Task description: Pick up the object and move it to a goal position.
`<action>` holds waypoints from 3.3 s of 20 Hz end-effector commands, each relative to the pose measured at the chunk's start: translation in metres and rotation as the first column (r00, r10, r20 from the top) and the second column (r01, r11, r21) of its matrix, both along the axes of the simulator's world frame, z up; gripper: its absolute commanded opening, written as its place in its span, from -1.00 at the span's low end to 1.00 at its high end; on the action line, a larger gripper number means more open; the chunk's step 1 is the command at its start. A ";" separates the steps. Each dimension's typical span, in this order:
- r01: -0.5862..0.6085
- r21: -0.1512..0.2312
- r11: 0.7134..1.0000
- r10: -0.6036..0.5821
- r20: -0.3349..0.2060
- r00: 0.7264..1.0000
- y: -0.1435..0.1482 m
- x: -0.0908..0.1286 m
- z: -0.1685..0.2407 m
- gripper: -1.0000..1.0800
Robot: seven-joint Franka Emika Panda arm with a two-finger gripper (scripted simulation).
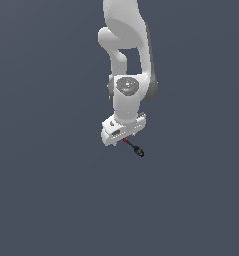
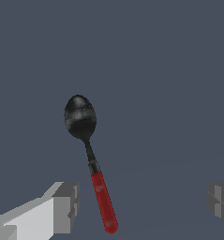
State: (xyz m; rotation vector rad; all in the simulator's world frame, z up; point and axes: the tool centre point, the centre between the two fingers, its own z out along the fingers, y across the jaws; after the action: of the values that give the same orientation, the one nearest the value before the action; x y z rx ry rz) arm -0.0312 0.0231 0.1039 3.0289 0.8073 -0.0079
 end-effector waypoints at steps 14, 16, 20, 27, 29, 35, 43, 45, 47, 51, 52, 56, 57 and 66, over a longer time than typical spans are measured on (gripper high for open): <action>-0.325 0.007 0.946 0.325 0.003 0.946 0.027 -0.028 -0.042 0.92; -0.335 0.008 0.942 0.335 0.003 0.942 0.028 -0.029 -0.043 0.92; -0.333 0.008 0.943 0.333 0.002 0.943 0.028 -0.029 -0.043 0.92; -0.336 0.008 0.942 0.336 0.003 0.942 0.028 -0.030 -0.064 0.92; -0.337 0.008 0.941 0.337 0.003 0.941 0.028 -0.030 -0.075 0.92; -0.338 0.008 0.941 0.338 0.003 0.941 0.028 -0.030 -0.092 0.92; -0.338 0.008 0.941 0.338 0.003 0.941 0.028 -0.030 -0.094 -1.00; -0.338 0.008 0.941 0.338 0.003 0.941 0.028 -0.030 -0.094 -1.00; -0.338 0.008 0.941 0.338 0.003 0.941 0.028 -0.030 -0.094 -1.00; -0.341 0.009 0.940 0.341 0.003 0.940 0.031 -0.029 -0.091 -1.00; -0.341 0.009 0.940 0.341 0.003 0.940 0.032 -0.029 -0.089 -1.00; -0.341 0.009 0.940 0.341 0.003 0.940 0.037 -0.023 -0.076 -1.00; -0.341 0.009 0.940 0.341 0.003 0.940 0.039 -0.021 -0.072 -1.00; -0.341 0.010 0.940 0.341 0.003 0.940 0.067 0.005 -0.010 -1.00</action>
State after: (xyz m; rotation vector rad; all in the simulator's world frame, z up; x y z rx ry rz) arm -0.0316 0.0846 0.0811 2.8512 1.3231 -0.0013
